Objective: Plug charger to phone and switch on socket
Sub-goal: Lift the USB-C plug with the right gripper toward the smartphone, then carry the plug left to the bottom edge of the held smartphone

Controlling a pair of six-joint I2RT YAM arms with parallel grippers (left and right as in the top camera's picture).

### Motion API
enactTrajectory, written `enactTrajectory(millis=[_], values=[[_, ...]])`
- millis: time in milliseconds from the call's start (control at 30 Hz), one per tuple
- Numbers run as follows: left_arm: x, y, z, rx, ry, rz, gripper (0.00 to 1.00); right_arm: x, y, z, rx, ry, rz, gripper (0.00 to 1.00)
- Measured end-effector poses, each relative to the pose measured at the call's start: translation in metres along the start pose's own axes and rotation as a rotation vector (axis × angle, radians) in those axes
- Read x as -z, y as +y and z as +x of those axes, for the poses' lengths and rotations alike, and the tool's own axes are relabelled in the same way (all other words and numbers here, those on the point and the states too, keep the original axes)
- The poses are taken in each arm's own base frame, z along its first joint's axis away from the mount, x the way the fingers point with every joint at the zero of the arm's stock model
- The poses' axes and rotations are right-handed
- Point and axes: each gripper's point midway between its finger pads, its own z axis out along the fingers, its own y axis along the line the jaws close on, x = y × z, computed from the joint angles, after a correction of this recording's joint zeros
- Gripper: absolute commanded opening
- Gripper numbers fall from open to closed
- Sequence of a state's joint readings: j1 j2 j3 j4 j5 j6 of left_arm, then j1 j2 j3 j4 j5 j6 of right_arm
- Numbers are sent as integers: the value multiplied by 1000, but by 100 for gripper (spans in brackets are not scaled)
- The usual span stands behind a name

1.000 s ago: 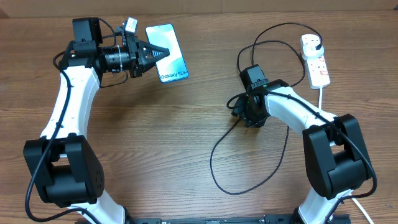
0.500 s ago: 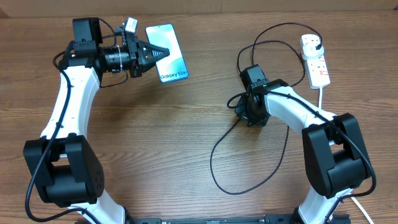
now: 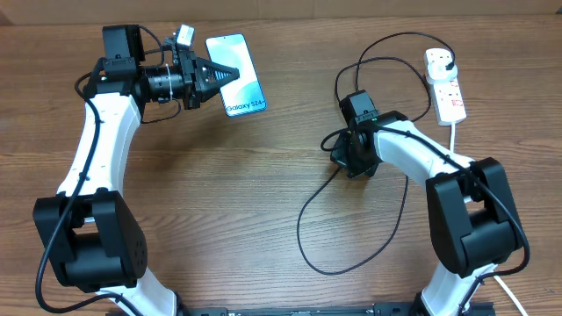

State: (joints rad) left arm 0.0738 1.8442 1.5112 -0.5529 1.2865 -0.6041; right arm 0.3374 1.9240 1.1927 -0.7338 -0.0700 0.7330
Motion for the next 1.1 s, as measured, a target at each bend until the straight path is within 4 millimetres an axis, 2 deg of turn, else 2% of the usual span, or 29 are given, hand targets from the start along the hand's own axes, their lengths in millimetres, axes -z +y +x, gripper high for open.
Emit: enactTrajectory(millis=[167, 300, 433, 533, 600, 700, 800, 967, 1100], values=[[0, -5, 4, 0, 21, 30, 4, 2, 11, 6, 22, 65, -75, 4], [1, -18, 12, 0, 72, 104, 4, 16, 33, 13, 74, 144, -222, 4], [3, -27, 18, -3, 106, 155, 4, 54, 60, 26, 156, 223, -440, 4], [4, -31, 21, 7, 124, 179, 4, 100, 83, 46, 263, 281, -643, 4], [4, -32, 22, 11, 130, 186, 4, 127, 92, 59, 323, 314, -747, 4], [5, -33, 22, 18, 134, 190, 4, 156, 99, 75, 393, 358, -870, 4], [4, -34, 23, 18, 138, 193, 4, 173, 103, 87, 432, 406, -959, 4], [-5, -37, 30, 14, 167, 199, 4, 183, 110, 102, 483, 455, -1025, 4], [-14, -39, 36, 10, 192, 201, 4, 195, 125, 127, 579, 501, -1101, 4]])
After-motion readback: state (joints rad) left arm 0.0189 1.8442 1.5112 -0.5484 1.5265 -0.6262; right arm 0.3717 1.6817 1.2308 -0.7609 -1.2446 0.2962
